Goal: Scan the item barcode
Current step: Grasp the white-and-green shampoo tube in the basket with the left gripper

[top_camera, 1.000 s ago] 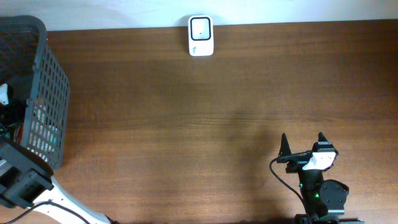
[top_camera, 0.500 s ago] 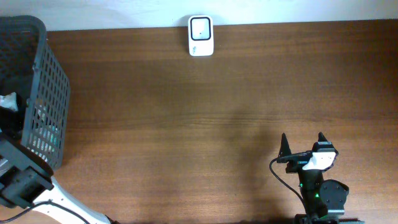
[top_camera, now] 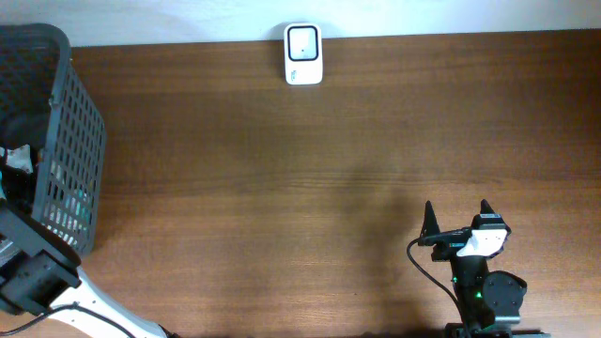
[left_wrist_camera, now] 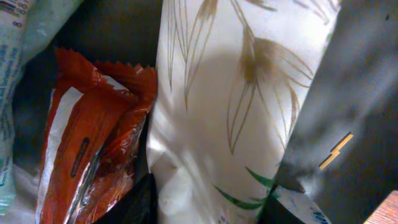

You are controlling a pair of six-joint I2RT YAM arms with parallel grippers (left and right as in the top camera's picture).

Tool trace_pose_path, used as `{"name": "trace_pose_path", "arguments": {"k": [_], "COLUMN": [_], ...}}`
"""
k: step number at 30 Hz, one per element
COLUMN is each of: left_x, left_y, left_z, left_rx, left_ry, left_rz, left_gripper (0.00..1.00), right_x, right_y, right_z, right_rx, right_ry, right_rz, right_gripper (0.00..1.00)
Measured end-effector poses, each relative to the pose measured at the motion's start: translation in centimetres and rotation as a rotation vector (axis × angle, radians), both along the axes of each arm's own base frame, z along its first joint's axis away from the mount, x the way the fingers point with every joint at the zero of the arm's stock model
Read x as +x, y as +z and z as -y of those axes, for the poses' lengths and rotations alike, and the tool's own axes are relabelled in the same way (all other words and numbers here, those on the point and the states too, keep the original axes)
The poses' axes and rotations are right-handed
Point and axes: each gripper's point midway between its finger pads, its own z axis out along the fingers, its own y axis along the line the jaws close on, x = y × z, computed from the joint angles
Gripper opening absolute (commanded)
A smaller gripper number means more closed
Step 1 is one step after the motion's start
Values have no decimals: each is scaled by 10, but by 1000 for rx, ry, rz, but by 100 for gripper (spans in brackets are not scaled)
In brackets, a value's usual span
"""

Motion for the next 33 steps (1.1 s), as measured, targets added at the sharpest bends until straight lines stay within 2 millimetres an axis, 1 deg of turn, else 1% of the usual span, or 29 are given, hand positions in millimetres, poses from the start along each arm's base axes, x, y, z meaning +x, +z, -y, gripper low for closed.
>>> {"name": "trace_pose_path", "arguments": {"k": [1,4,5,6,7,8,9,11,13,14,18,19,22,23,24,26,27,28,31,33], "left_x": [0,-3,-5,-9,-10,-11,-11,-12,-12,-12,-14,-12,8,21,31,55,66,73,83,81], "left_y": [-1,-4,-8,-12,-11,-12,-12,-10,-1,-2,2,6,35,56,72,126,160,187,267,305], "left_z": [0,3,5,8,9,9,9,8,8,9,10,9,-1,-8,-12,-23,-27,-30,-29,-23], "left_rx": [2,-2,-9,-17,-18,-16,-16,-12,-3,-10,-41,-56,-64,-52,-39,1,29,49,107,120], "left_ry": [0,1,1,1,3,0,6,6,8,16,82,115,175,190,197,211,216,225,266,291], "left_rz": [2,-2,-9,-22,-24,-29,-29,-28,-14,-18,-43,-52,1,59,107,256,348,420,622,716], "left_gripper": [47,58,59,54,40,17,0,0,0,0,0,0,0,0,0,0,0,0,0,0], "right_x": [0,0,0,0,0,0,0,0,0,0,0,0,0,0,0,0,0,0,0,0], "right_y": [0,0,0,0,0,0,0,0,0,0,0,0,0,0,0,0,0,0,0,0], "right_z": [0,0,0,0,0,0,0,0,0,0,0,0,0,0,0,0,0,0,0,0], "right_rx": [0,0,0,0,0,0,0,0,0,1,0,0,1,0,0,0,0,0,0,0], "right_ry": [0,0,0,0,0,0,0,0,0,0,0,0,0,0,0,0,0,0,0,0], "right_rz": [0,0,0,0,0,0,0,0,0,0,0,0,1,0,0,0,0,0,0,0], "right_gripper": [99,99,99,99,99,99,99,99,99,99,99,99,99,99,99,99,99,99,99,99]}}
